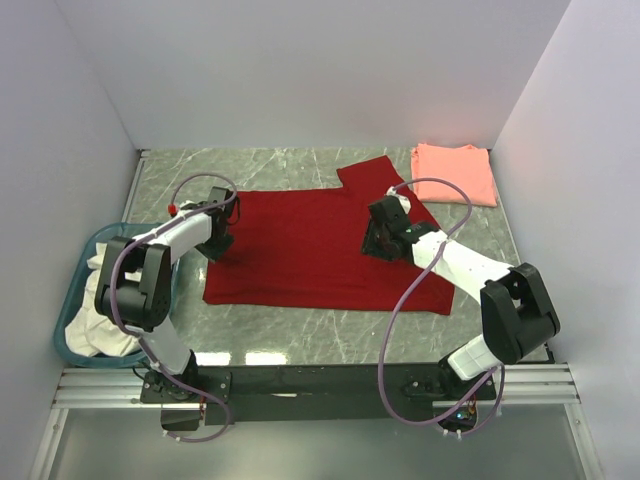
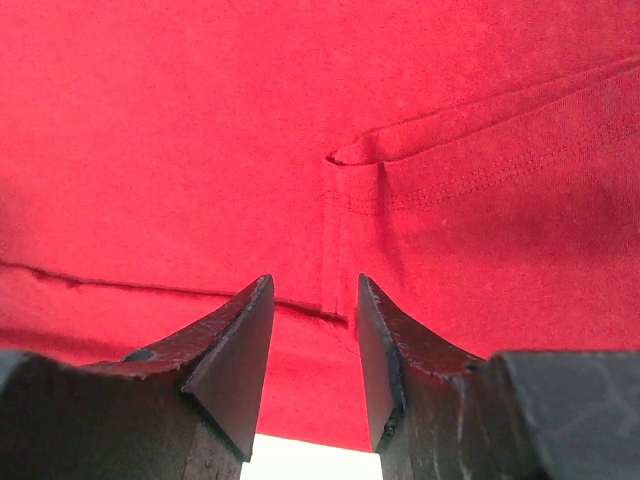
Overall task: Fold and stack the t-shirts
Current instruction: Fold the tshirt
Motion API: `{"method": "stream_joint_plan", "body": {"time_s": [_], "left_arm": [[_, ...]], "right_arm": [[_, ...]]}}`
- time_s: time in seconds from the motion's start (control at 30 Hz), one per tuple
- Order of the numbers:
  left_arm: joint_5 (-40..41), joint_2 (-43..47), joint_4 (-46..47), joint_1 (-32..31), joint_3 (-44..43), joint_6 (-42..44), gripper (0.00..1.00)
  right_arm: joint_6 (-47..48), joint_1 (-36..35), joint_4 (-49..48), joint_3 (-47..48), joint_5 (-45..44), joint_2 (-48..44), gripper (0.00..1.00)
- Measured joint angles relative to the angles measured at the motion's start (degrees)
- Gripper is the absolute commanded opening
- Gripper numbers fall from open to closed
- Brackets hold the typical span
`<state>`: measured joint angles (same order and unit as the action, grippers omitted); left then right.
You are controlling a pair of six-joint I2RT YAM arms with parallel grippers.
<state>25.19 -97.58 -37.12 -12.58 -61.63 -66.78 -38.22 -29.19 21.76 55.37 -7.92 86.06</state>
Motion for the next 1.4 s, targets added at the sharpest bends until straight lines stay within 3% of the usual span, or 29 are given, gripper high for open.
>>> {"method": "stream_joint_plan", "body": {"time_s": [0.37,0.67,0.7,1.4], "left_arm": [[0.68,-0.68,-1.4,-0.44,0.0,-1.66,0.29],[0.79,-0.66,-1.38,-0.44,0.28,-1.64,0.07],[0.79,-0.66,-1.4,-0.44,0.42,-1.64,0.01],[0.74,6.88,-2.1,-0.48,4.48,-1.55,0.01]], "right_arm": [[1.05,-0.09,-0.15,-0.31,-0.87,0.02,0.46],[1.77,-0.09,-0.15,-0.31,-2.21,0.39,0.46],[1.9,-0.09,-0.13,-0.31,-2.45,0.5,0.46],[3.85,-0.09,-0.28,5.05,-6.21,10.78,0.47]]}}
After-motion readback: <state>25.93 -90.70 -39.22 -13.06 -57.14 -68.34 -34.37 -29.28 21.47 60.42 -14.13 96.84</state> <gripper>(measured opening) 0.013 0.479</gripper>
